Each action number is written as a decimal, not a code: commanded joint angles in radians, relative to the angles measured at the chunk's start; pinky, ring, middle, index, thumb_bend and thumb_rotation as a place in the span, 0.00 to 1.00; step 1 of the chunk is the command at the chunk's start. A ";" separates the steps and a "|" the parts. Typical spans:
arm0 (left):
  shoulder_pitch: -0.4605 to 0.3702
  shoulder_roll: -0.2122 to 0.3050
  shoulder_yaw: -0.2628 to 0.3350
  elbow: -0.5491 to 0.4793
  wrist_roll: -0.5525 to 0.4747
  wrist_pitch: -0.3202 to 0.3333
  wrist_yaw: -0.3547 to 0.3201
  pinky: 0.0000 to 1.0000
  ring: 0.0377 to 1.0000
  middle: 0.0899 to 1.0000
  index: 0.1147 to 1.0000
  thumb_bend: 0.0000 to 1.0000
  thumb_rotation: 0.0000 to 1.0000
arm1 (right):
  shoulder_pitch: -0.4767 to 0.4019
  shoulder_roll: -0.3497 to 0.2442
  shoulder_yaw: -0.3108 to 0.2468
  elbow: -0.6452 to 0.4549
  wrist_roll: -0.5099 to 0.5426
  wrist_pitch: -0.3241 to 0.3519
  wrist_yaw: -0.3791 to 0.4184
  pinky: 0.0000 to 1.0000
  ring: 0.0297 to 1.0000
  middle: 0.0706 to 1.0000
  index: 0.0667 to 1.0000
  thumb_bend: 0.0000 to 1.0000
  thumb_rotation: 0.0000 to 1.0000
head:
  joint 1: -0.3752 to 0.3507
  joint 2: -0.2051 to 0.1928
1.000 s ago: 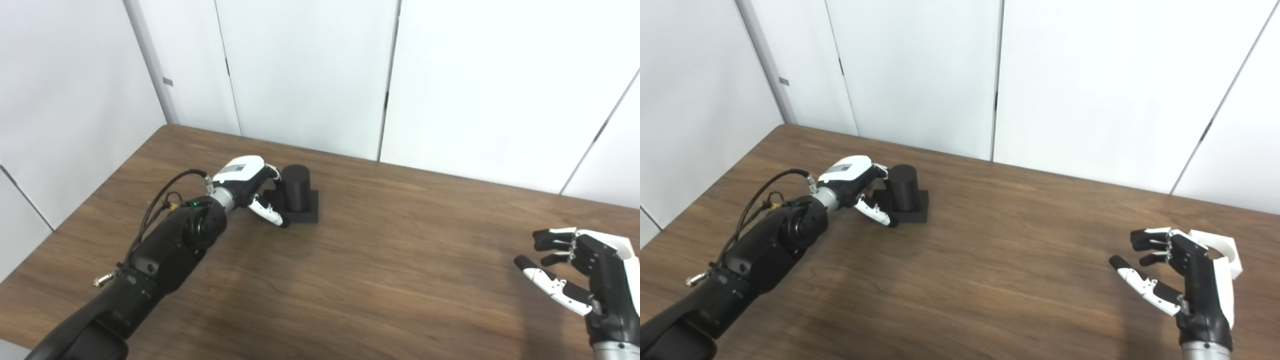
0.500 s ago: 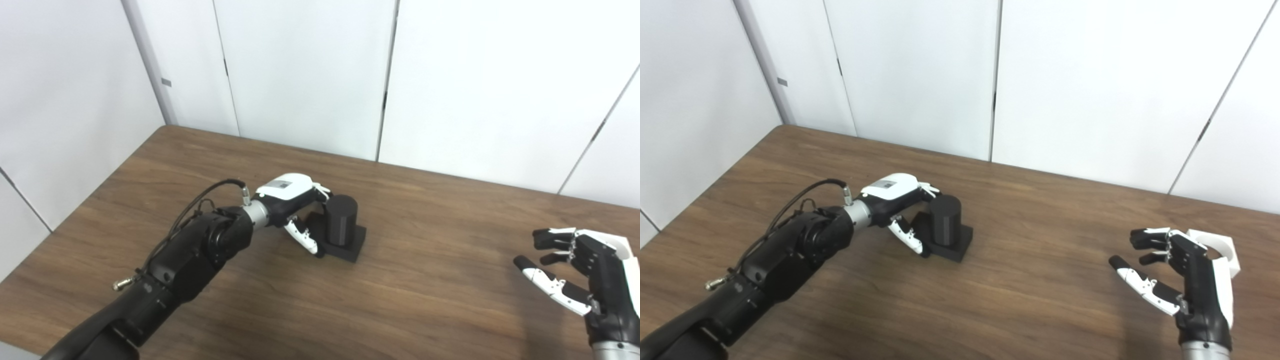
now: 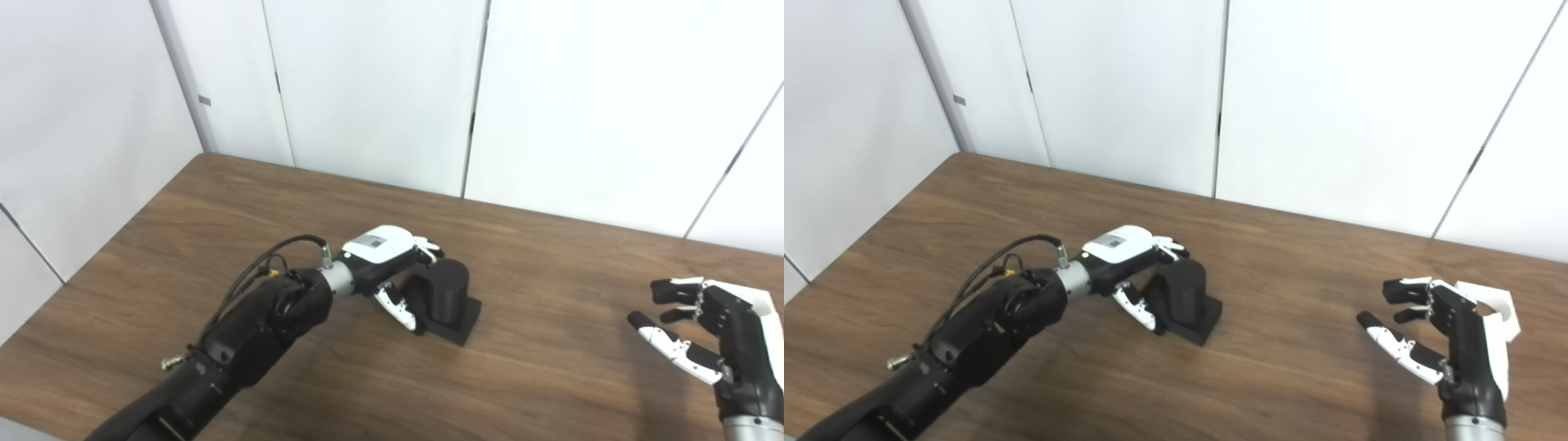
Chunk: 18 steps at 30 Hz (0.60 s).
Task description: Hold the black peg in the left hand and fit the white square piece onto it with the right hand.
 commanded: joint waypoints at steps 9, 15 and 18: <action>0.000 -0.034 -0.134 -0.017 0.092 -0.071 -0.040 0.86 0.94 0.89 0.43 0.52 0.07 | -0.025 -0.006 -0.003 -0.027 0.005 -0.052 -0.014 0.46 0.58 0.59 0.45 0.49 0.12 | -0.055 0.020; -0.010 -0.034 -0.179 -0.002 0.104 -0.076 -0.059 0.86 0.94 0.89 0.43 0.52 0.07 | -0.026 -0.003 0.004 -0.020 -0.006 -0.067 -0.019 0.43 0.55 0.57 0.45 0.50 0.12 | -0.114 0.036; -0.017 -0.031 -0.197 0.009 0.109 -0.081 -0.060 0.86 0.93 0.89 0.43 0.52 0.07 | -0.029 -0.001 0.007 -0.013 -0.003 -0.075 -0.019 0.44 0.55 0.58 0.45 0.50 0.12 | -0.158 0.043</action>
